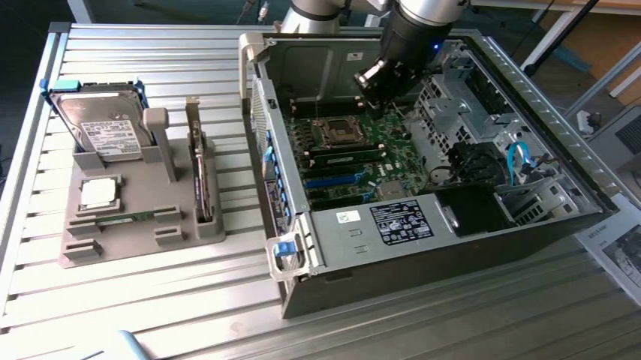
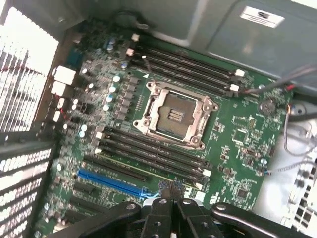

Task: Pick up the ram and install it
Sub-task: 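Press down the ram until it locks into place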

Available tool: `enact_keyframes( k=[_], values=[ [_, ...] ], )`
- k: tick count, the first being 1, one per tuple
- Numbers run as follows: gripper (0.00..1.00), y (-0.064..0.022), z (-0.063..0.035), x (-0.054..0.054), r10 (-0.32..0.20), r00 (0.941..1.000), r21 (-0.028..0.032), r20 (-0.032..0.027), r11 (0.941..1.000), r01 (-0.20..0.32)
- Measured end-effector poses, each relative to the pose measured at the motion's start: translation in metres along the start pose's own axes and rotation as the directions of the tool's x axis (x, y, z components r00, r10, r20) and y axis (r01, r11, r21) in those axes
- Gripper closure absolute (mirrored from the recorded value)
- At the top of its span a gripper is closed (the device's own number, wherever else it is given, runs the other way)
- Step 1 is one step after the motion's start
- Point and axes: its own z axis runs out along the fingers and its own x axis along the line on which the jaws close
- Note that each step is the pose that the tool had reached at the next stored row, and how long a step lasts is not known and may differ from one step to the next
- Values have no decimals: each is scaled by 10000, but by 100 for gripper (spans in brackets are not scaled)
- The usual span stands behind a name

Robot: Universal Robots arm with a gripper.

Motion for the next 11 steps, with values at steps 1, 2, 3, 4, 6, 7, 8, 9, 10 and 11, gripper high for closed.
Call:
enact_keyframes(
  k=[1, 2, 3, 4, 6, 7, 8, 9, 10, 11],
  values=[
    [89, 0, 0, 0, 257, 9997, -3, 8, 9997, -257],
    [89, 0, 0, 0, 436, 9990, -5, 13, 9990, -436],
    [89, 0, 0, 0, 703, 9975, -9, 23, 9975, -703],
    [89, 0, 0, 0, 861, 9963, -10, 27, 9963, -861],
    [89, 0, 0, 0, 1250, 9921, -15, 39, 9922, -1250],
    [89, 0, 0, 0, 1547, 9880, -21, 48, 9880, -1547],
    [89, 0, 0, 0, 1928, 9812, -27, 59, 9812, -1927],
    [89, 0, 0, 0, 2220, 9750, -32, 68, 9750, -2220],
    [89, 0, 0, 0, 2570, 9664, -38, 78, 9664, -2569],
    [89, 0, 0, 0, 2942, 9557, -46, 88, 9557, -2942]
  ],
)
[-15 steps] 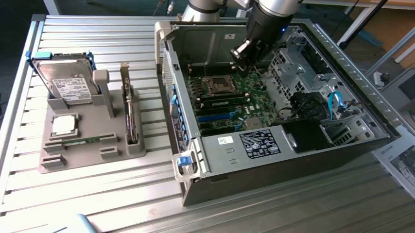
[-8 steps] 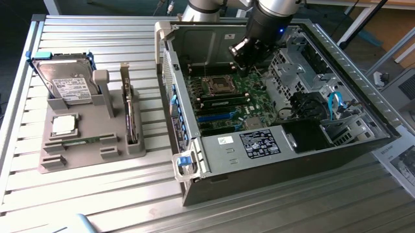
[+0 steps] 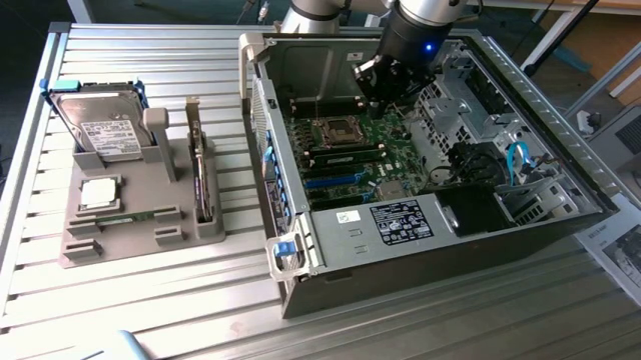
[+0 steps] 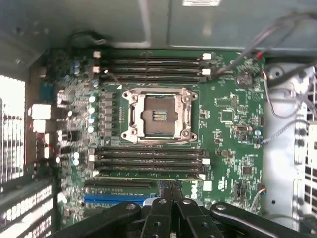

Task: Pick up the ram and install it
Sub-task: 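Press down the ram until it locks into place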

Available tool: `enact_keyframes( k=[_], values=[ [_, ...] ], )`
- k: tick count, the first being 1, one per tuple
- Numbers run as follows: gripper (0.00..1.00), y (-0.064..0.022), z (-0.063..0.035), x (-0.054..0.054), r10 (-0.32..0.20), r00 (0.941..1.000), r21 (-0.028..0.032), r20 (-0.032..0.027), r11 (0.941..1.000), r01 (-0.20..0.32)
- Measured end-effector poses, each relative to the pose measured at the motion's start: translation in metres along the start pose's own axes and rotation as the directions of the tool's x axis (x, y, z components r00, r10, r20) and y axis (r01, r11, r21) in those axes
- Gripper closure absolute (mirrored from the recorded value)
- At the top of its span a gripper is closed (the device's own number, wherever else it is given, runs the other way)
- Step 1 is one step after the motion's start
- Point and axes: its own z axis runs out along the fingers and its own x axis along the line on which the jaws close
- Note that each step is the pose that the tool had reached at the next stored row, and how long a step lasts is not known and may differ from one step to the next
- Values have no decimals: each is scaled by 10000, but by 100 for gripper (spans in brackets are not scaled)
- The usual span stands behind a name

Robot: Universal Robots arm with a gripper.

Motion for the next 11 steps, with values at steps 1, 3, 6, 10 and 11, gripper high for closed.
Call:
enact_keyframes(
  k=[1, 3, 6, 10, 11],
  values=[
    [89, 0, 0, 0, 121, 9999, -1, 4, 9999, -121],
    [89, 0, 0, 0, 137, 9999, -2, 5, 9999, -137],
    [89, 0, 0, 0, 138, 9999, -2, 8, 9999, -138],
    [89, 0, 1, 8, 135, 9999, -4, 59, 9999, -135],
    [89, 0, 1, 12, 135, 9999, -5, 77, 9999, -135]
  ],
)
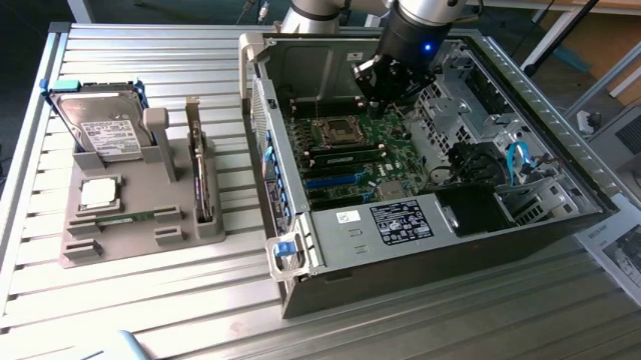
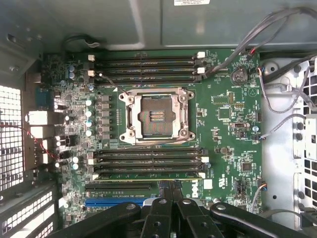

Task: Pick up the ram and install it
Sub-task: 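Press down the ram until it locks into place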

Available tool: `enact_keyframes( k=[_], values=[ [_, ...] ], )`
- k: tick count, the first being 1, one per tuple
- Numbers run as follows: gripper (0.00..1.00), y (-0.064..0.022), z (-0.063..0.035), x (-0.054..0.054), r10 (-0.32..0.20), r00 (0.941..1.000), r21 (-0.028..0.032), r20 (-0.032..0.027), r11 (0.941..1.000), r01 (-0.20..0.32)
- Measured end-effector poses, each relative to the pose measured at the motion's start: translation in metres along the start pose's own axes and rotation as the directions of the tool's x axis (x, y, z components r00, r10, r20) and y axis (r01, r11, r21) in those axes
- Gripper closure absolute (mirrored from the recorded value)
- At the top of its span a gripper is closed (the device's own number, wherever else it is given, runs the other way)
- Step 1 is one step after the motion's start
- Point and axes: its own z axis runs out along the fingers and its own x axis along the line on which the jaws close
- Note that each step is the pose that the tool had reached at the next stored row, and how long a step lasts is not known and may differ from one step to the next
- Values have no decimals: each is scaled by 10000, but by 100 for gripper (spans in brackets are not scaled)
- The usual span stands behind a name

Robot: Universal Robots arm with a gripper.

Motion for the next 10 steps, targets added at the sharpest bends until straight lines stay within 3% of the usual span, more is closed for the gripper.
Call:
enact_keyframes(
  k=[4, 10],
  values=[
    [89, 0, 0, 18, -2, 10000, -1, 67, 10000, 2],
    [89, -1, -1, 33, -3, 10000, -1, 81, 10000, 3]
  ],
)
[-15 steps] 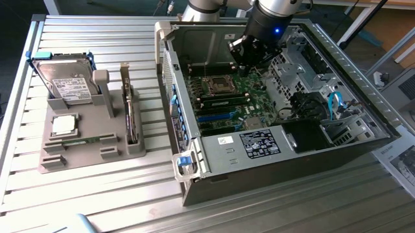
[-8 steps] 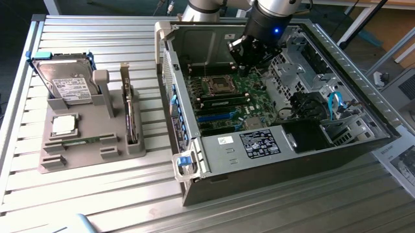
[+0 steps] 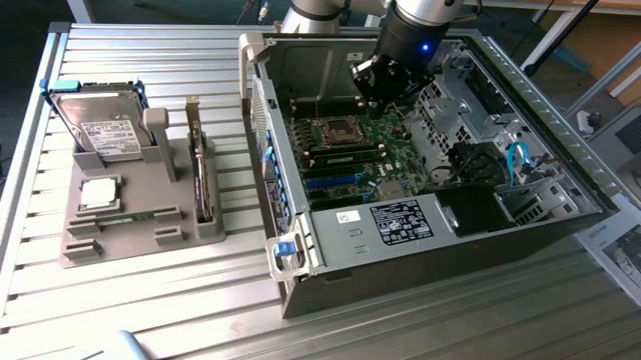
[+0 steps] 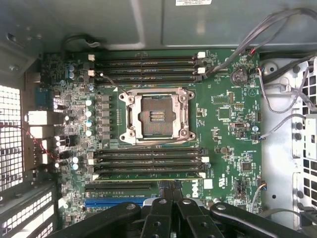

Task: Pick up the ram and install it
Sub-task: 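Press down the ram until it locks into place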

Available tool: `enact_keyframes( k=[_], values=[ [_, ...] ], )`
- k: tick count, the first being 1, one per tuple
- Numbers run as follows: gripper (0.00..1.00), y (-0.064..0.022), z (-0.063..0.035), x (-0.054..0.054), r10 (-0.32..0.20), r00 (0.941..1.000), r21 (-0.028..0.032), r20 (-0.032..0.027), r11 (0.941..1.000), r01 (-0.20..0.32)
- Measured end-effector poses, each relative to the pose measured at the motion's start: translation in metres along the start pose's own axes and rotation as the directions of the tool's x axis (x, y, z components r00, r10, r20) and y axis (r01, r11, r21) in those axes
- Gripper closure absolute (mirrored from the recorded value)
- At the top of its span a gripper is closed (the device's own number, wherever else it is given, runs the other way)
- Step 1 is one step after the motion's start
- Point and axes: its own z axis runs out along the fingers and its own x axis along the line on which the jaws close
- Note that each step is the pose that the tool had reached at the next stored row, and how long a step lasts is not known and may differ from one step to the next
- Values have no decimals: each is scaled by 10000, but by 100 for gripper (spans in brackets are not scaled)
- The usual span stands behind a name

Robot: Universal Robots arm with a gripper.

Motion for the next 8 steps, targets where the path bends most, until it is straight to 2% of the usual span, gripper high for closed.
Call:
enact_keyframes(
  k=[8],
  values=[
    [89, -8, 0, 4, 0, 10000, -1, 0, 10000, 0]
  ],
)
